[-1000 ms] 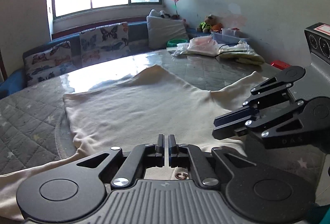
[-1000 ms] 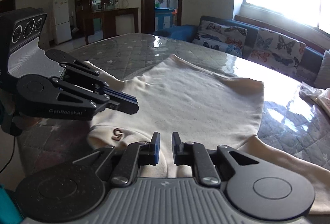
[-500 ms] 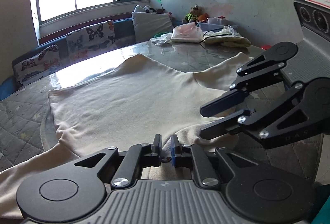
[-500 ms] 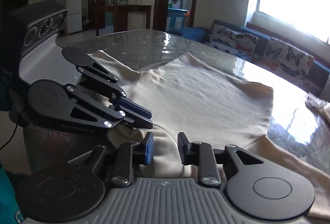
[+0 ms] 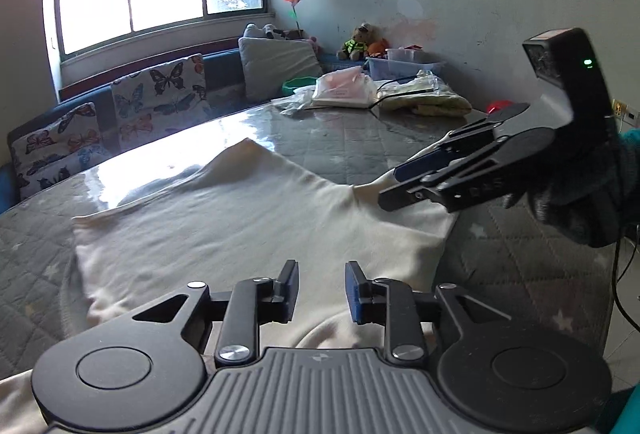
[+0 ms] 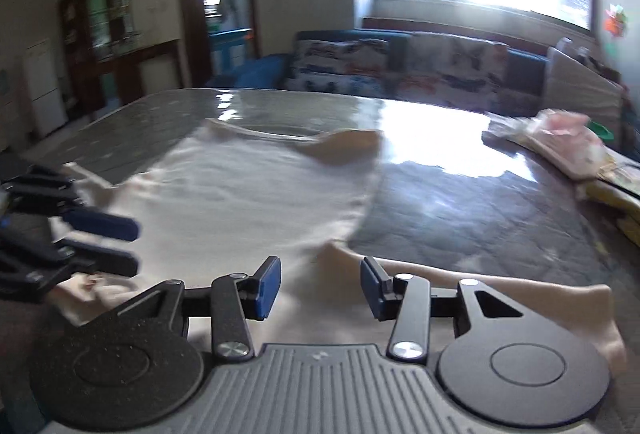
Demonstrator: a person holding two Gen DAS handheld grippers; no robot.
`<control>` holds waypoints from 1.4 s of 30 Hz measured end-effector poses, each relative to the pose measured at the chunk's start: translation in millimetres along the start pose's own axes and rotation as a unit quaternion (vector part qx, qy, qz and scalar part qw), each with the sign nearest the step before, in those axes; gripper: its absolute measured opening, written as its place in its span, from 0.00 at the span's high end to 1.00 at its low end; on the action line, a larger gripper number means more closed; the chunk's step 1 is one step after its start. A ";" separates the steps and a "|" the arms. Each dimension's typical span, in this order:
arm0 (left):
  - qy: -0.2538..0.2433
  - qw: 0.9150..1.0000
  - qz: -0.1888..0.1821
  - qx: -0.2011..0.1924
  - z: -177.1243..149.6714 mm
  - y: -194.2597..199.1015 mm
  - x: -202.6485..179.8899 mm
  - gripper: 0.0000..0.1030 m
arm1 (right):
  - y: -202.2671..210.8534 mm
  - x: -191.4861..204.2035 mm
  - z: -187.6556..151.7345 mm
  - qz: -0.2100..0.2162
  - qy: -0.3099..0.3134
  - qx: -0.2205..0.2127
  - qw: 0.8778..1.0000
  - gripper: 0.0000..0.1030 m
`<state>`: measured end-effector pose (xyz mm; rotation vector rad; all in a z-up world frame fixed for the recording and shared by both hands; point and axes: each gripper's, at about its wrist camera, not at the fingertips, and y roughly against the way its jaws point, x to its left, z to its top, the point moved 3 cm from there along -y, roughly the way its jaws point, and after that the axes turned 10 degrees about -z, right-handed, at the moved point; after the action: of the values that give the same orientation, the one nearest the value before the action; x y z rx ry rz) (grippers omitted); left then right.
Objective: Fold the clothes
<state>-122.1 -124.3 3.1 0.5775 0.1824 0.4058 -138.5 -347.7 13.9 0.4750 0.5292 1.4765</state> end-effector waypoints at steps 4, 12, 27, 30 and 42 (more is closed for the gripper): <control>0.003 1.000 -0.021 0.017 -2.1 -21.6 -9.5 0.73 | -14.7 -34.8 -9.3 -0.040 -0.023 0.013 0.999 0.55; -0.007 0.999 -0.031 0.036 -11.5 -30.8 -19.8 0.63 | -16.7 -109.4 -22.1 -0.125 -0.073 0.024 0.989 0.51; -0.029 0.998 -0.055 0.025 4.8 -43.1 -40.4 0.60 | 10.9 -69.0 -33.9 -0.092 -0.014 0.016 0.996 0.29; -0.039 0.997 -0.065 0.032 0.8 -46.5 -48.4 0.60 | 11.2 -74.2 -40.6 -0.107 -0.006 0.022 0.994 0.29; -0.047 0.995 -0.076 0.042 -5.5 -51.7 -57.4 0.57 | 22.1 -146.4 -54.8 -0.178 -0.117 0.040 0.976 0.42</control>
<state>-159.1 -185.2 -27.4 0.6592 0.1522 0.2232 -192.3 -494.2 -10.3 0.5777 0.4597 1.0425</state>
